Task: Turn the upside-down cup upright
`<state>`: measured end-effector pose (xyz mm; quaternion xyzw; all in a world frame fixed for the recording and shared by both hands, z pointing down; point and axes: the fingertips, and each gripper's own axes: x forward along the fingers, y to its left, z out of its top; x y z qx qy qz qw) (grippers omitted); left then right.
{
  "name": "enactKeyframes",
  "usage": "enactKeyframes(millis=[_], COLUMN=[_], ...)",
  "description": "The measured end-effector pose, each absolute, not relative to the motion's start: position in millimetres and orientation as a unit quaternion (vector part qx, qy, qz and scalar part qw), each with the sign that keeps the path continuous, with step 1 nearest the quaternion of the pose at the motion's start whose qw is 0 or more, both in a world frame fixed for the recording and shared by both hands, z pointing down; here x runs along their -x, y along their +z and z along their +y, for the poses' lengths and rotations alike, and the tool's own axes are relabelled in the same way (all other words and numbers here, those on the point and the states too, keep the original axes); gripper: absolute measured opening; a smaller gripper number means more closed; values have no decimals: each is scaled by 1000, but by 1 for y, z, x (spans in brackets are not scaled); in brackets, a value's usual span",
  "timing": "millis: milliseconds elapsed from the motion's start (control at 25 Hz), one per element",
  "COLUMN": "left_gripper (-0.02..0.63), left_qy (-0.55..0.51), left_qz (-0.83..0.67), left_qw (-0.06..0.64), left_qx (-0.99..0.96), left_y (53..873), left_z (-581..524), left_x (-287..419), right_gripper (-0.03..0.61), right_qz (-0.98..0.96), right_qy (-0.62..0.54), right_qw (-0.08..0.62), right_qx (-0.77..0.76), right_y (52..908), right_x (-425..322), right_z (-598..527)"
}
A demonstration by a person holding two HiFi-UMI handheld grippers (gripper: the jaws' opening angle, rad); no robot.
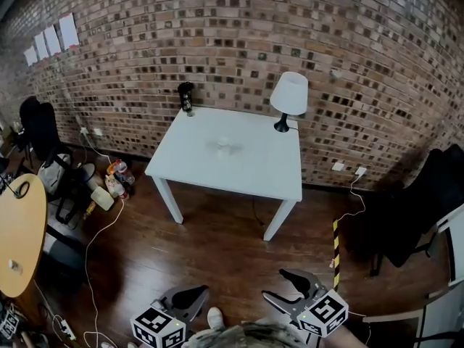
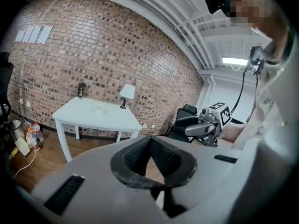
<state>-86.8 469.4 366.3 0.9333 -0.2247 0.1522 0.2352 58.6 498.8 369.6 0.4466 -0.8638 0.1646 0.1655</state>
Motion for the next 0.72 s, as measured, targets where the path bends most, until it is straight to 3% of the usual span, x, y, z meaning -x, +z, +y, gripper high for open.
enactKeyframes(millis=[720], left_gripper=[6], left_qy=[158], left_qz=[-212], left_qw=[252], left_qx=[-931], left_y=[338], left_z=[609], left_x=[-105], right_gripper=[276], right_qz=[-875], right_qy=[176], right_qw=[179], right_qx=[-415], right_y=[347], right_x=[-211], right_z=[631])
